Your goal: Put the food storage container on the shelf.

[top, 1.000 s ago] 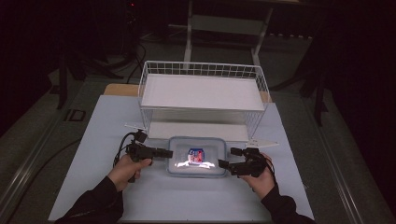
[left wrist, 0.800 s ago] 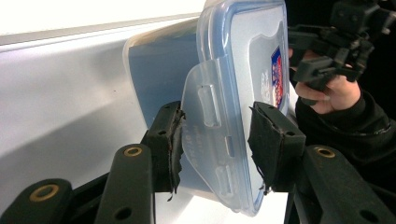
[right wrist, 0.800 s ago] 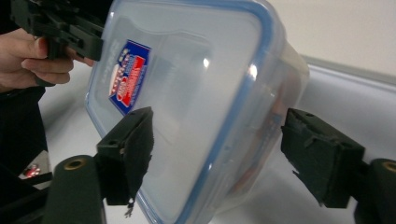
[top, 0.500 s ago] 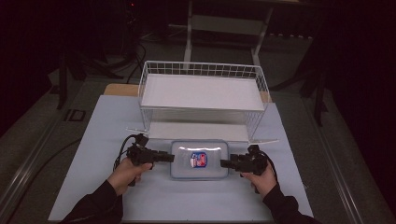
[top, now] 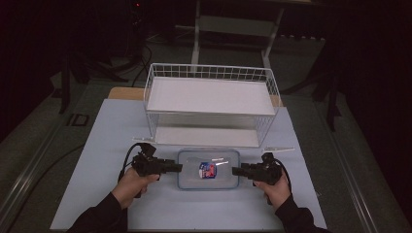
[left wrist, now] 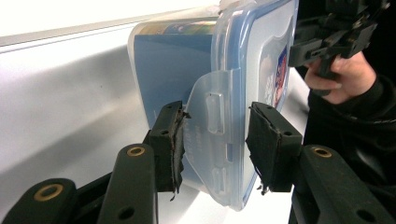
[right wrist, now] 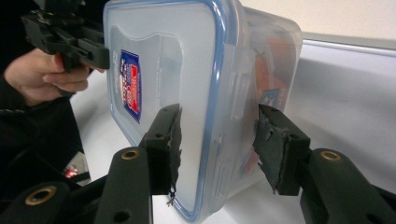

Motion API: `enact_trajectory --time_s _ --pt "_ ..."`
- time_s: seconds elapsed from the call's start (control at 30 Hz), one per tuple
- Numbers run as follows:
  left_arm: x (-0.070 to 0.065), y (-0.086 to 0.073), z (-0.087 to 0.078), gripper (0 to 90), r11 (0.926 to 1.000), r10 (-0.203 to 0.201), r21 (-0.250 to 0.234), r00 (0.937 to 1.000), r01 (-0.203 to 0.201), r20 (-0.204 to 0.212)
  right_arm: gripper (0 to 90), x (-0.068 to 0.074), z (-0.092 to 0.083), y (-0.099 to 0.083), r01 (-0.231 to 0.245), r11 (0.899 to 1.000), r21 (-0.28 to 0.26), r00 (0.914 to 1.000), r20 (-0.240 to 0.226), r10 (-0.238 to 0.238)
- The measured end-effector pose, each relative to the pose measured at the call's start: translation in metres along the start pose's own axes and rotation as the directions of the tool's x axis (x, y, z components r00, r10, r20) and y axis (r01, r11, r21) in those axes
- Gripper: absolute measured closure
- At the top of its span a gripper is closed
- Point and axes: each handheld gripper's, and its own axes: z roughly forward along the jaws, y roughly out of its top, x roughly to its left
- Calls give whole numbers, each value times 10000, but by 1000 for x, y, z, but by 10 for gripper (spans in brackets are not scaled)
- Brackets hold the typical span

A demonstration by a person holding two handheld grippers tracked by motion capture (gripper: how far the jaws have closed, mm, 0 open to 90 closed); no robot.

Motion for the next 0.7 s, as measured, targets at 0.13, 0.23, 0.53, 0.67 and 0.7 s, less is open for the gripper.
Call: enact_trajectory --time_s 0.13,0.23,0.53,0.67,0.7 --pt "-5 2 -1 566 9999 58 -101 10000 -58 0 521 2 -5 1 -64 10000 -75 10000 11 64" --pt "-10 6 -3 566 9994 200 -288 9998 -200 -30 522 6 -10 5 13 9998 -200 10000 69 -12" --pt "-31 22 -18 566 9940 776 -758 9969 -785 -149 522 24 -27 22 391 9973 -622 9992 151 -382" --pt "-38 28 -24 566 9913 918 -931 9957 -929 -160 522 32 -34 31 525 9955 -790 9985 190 -511" --pt "-41 32 -27 565 9900 944 -1036 9954 -956 -167 522 33 -35 33 570 9949 -829 9982 211 -554"
